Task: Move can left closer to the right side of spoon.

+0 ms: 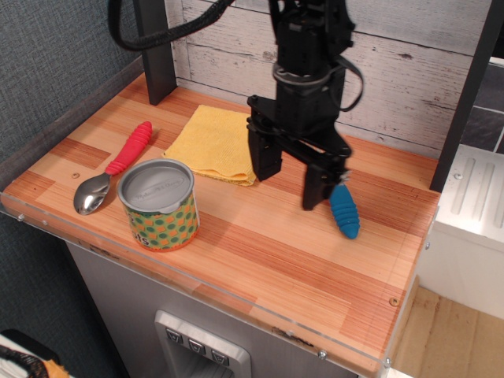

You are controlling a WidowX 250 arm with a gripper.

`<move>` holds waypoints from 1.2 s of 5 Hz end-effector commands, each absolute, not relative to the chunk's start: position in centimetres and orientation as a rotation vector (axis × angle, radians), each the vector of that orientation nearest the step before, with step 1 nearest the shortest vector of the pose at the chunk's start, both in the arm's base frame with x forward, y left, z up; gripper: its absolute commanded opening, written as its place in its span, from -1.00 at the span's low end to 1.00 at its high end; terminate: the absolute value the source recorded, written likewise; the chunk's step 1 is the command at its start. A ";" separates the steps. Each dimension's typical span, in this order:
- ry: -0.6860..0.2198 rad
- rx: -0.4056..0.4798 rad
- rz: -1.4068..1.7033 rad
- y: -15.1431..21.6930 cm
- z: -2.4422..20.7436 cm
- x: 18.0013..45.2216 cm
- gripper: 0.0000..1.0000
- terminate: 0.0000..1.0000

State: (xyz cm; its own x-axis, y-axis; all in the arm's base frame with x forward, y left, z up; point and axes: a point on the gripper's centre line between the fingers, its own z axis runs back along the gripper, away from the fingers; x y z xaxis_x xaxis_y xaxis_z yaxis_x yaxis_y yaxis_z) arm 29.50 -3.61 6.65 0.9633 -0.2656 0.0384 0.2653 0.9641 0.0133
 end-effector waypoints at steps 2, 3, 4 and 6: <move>-0.136 0.050 -0.150 1.6 9.7 28.0 1.00 -1.00; -0.123 0.102 -0.115 3.7 10.3 28.0 1.00 -1.00; -0.127 0.104 -0.034 6.8 10.2 27.5 1.00 -1.00; -0.115 0.102 0.075 11.4 9.7 26.9 1.00 -1.00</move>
